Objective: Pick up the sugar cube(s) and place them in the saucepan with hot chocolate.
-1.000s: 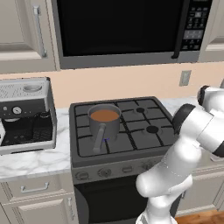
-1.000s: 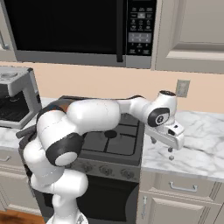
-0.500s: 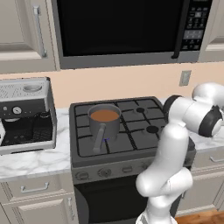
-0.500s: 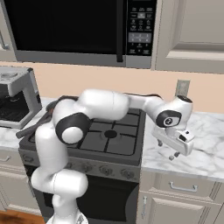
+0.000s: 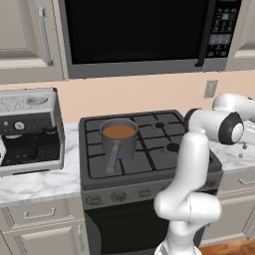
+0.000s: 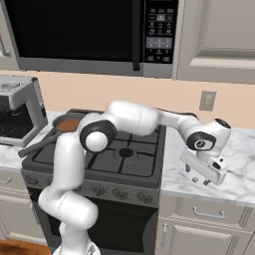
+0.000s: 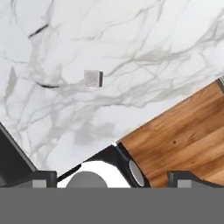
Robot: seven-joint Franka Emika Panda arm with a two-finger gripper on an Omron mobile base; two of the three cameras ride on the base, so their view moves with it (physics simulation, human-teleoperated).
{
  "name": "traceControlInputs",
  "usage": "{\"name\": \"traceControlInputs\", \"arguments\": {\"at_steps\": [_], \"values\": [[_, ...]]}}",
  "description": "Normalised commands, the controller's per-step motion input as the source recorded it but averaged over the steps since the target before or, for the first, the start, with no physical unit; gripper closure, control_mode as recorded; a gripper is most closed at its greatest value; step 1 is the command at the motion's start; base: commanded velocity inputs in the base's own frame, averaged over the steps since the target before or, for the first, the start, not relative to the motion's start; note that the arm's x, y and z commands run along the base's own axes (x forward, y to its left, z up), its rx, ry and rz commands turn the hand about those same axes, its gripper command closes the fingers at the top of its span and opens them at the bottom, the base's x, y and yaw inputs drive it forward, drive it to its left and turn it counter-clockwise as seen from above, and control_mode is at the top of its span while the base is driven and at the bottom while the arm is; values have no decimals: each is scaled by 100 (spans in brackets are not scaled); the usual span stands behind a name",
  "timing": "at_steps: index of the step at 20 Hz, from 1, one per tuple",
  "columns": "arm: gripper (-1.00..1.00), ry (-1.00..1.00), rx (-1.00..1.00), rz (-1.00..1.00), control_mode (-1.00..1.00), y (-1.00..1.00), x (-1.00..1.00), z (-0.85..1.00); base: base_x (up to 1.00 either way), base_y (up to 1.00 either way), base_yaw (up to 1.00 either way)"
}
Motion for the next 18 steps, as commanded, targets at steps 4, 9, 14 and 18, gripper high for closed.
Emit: {"name": "traceControlInputs", "arguments": {"at_steps": [4, 9, 14, 18], "values": [[-100, -4, 0, 5, -100, -11, 29, -42, 0, 0, 0], [-100, -1, 0, 5, -100, -6, 35, -35, 0, 0, 0], [-100, 0, 0, 6, -100, -3, 35, -29, 0, 0, 0], [-100, 5, 0, 0, -100, 0, 15, -19, 0, 0, 0]]}}
